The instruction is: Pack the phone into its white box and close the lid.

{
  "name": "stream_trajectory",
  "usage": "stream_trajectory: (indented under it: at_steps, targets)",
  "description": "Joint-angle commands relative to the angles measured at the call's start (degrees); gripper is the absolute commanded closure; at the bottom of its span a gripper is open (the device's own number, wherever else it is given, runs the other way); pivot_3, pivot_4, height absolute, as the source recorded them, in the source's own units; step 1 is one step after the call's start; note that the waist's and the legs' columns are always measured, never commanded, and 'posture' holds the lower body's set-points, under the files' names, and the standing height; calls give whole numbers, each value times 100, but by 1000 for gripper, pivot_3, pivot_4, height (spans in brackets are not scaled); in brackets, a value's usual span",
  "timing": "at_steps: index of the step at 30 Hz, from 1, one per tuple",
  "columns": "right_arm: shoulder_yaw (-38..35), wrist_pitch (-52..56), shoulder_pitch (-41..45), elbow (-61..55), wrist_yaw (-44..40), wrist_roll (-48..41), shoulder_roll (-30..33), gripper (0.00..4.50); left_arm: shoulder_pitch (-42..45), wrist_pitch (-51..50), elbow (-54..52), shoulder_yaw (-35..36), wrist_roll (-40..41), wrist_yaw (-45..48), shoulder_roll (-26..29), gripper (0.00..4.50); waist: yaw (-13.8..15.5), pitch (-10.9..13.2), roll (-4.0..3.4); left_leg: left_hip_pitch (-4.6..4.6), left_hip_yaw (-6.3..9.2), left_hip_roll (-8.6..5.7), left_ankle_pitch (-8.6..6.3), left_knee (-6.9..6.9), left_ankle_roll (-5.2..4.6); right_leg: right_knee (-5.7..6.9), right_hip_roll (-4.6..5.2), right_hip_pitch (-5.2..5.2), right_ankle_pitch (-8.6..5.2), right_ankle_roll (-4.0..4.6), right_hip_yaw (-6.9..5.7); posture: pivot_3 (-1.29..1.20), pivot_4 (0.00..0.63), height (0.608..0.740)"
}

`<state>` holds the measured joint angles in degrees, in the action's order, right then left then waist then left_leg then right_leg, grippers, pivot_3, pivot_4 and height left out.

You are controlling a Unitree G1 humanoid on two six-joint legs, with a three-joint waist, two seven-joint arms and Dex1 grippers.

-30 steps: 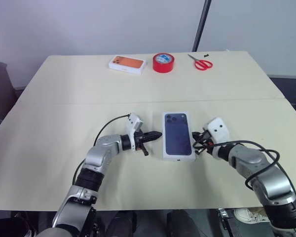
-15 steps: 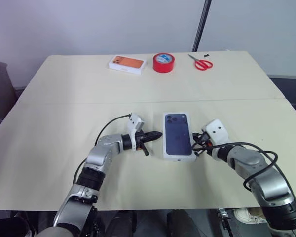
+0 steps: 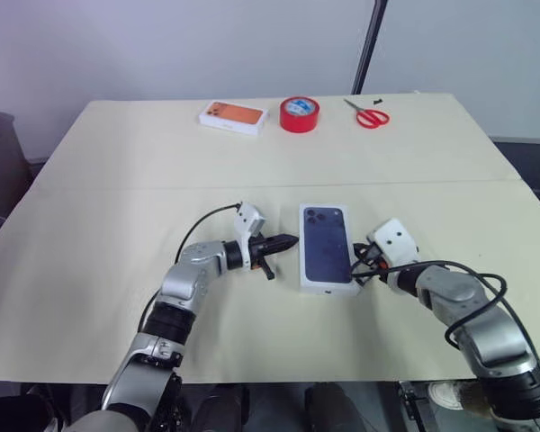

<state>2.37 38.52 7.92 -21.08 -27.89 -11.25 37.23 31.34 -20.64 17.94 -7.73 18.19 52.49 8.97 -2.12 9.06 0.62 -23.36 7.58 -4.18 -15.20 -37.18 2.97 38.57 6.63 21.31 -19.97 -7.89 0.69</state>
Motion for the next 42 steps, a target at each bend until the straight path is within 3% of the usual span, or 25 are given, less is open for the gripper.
stream_trajectory:
  at_steps: [1, 9, 15, 20, 27, 33, 36, 40, 41, 42]
  targets:
    - [-31, -44, -32, -159, -142, 82, 148, 4471, 67, 78, -114, 44, 88, 13, -71, 4500, 4, 0, 0, 0, 0, 0, 0, 0, 0, 0, 0, 0, 0, 0, 0, 0, 150, 740]
    - [-305, -131, 185, -93, -202, 110, 178, 4471, 167, 175, 166, 262, 59, 33, 195, 4500, -29, 0, 0, 0, -1, -1, 0, 0, 0, 2, -2, 2, 0, 0, 0, 0, 150, 740]
    - [-826, -60, 508, -34, -242, -422, -198, 4471, 942, -136, 457, 726, 439, -376, -151, 4500, 13, 2, 4, -1, 1, 0, 0, -5, 0, 4, -1, 1, 0, 0, -1, 0, 150, 740]
    - [-335, -97, 399, -220, -655, -485, -174, 4471, 1139, 225, 830, 321, 50, -324, -488, 4500, 84, 1, 4, -2, 0, -6, -1, -6, -2, -8, 7, -10, 0, -1, -8, 0, 150, 740]
    - [639, -426, -182, -562, -1008, 127, 361, 4471, 686, 217, 1110, -463, -762, -230, -97, 4500, 6, -11, 6, 5, 3, -8, -1, -4, -1, 2, -5, -8, 0, -1, -8, 0, 150, 740]
    - [165, -3, -87, -546, -943, -429, -26, 4471, 647, -399, 895, 4, -286, -280, -56, 4500, -13, -16, 12, 90, 8, -3, -10, 17, -15, -34, -7, -101, 0, -1, -14, 0, 150, 740]
    - [-404, 16, 125, -493, -734, -749, -361, 3226, 563, -443, 473, 164, -134, -94, 229, 3289, -41, -14, 14, 89, 7, 2, -8, 17, -11, -32, -7, -97, 0, -1, -11, 0, 150, 740]
    - [-821, -34, 115, -479, -790, -953, -341, 1147, 398, -366, -2, 428, 5, 132, 800, 1233, -19, -11, 11, 85, 4, 4, -7, 20, -10, -28, -8, -86, 0, -1, -5, 0, 150, 740]
    - [-904, -152, 85, -481, -807, -908, -272, 1129, 302, -446, -217, 490, 77, 283, 1037, 750, -18, -10, 13, 82, 5, 5, -7, 21, -10, -31, -7, -85, 0, -1, -5, 0, 150, 740]
    - [-1000, -182, 56, -495, -880, -975, -226, 1129, 223, -627, -403, 566, 168, 357, 1227, 750, -18, -8, 13, 80, 5, 6, -7, 21, -10, -32, -6, -84, 0, -1, -5, 0, 150, 740]
